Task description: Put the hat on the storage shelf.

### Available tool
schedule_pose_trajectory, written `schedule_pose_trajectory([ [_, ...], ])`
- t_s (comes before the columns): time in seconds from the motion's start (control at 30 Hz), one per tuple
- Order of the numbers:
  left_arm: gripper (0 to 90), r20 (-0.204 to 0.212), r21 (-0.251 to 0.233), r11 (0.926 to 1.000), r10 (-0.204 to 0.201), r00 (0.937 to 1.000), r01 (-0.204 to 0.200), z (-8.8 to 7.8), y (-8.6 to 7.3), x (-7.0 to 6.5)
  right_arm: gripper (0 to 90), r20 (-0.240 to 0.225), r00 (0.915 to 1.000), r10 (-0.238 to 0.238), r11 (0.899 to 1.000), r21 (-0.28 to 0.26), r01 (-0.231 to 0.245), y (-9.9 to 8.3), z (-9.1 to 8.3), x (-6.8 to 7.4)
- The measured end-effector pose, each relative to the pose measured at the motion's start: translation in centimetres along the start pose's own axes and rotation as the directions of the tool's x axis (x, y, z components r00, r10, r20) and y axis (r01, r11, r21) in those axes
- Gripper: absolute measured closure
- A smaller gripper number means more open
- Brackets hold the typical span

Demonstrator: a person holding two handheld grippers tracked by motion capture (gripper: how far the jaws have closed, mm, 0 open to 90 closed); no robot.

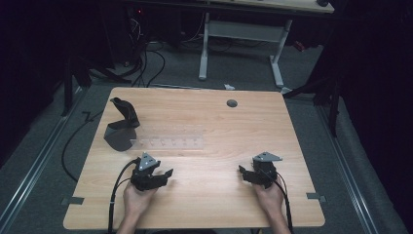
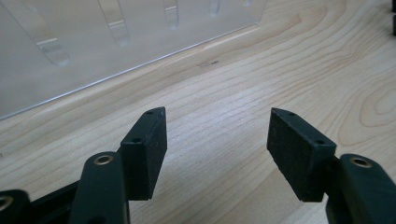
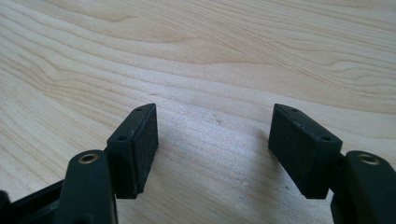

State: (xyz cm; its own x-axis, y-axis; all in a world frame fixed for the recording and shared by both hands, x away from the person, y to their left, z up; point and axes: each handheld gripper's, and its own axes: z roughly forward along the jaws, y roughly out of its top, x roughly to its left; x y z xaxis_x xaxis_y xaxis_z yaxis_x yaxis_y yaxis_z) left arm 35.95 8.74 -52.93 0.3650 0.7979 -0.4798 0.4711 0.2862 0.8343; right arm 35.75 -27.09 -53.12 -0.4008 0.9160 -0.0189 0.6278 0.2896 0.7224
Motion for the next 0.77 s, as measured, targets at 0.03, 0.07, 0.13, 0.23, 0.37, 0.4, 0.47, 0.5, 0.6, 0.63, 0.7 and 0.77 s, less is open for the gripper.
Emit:
schedule_pose_trajectory([
  [0.03,38.4,-0.004,-0.004,1.0000,0.000,1.0000,0.000,0.1,-0.1,0.0,33.4,0.000,1.0000,0.000,1.000,0.000,0.000,0.0,0.0,0.0],
  [0.07,38.4,-0.010,-0.003,1.0000,0.006,0.9999,-0.006,0.2,-0.2,0.0,33.3,0.000,1.0000,0.000,1.000,0.000,0.000,0.0,0.0,0.0],
  [0.13,38.4,-0.013,0.000,0.9999,0.015,0.9998,-0.015,0.3,-0.3,0.0,33.4,0.000,1.0000,0.000,1.000,0.000,0.000,0.0,0.0,0.0],
  [0.23,38.2,-0.024,0.014,0.9993,0.035,0.9991,-0.035,0.8,-1.0,-0.1,33.4,0.000,1.0000,0.000,1.000,0.000,0.000,0.0,0.0,0.0],
  [0.37,37.8,-0.041,0.045,0.9975,0.056,0.9976,-0.054,1.3,-1.5,-0.1,33.3,0.000,1.0000,0.000,1.000,0.000,0.000,0.0,0.0,0.0],
  [0.4,37.0,-0.040,0.042,0.9974,0.061,0.9973,-0.059,1.4,-1.6,-0.2,33.3,0.000,1.0000,-0.001,1.000,0.000,0.001,0.0,0.0,0.0],
  [0.47,36.2,-0.041,0.047,0.9964,0.072,0.9966,-0.070,1.4,-1.6,-0.2,33.3,0.000,1.0000,-0.002,1.000,-0.001,0.002,0.0,0.0,0.0],
  [0.5,35.0,-0.041,0.048,0.9961,0.076,0.9963,-0.074,1.5,-1.7,-0.3,33.3,0.001,1.0000,-0.002,1.000,-0.001,0.002,0.0,0.0,0.0],
  [0.6,33.4,-0.038,0.051,0.9957,0.080,0.9961,-0.078,1.5,-1.7,-0.3,33.3,0.000,1.0000,-0.002,1.000,-0.001,0.002,0.0,0.0,0.0],
  [0.63,33.4,-0.038,0.051,0.9957,0.080,0.9961,-0.078,1.5,-1.7,-0.3,33.3,0.000,1.0000,-0.002,1.000,-0.001,0.002,0.0,0.0,0.0],
  [0.7,33.4,-0.040,0.050,0.9958,0.079,0.9960,-0.077,1.5,-1.7,-0.3,33.3,0.000,1.0000,-0.002,1.000,-0.001,0.002,0.0,0.0,0.0],
  [0.77,33.3,-0.048,0.047,0.9961,0.076,0.9960,-0.074,1.5,-1.7,-0.3,33.3,0.000,1.0000,-0.002,1.000,-0.001,0.002,0.0,0.0,0.0],
])
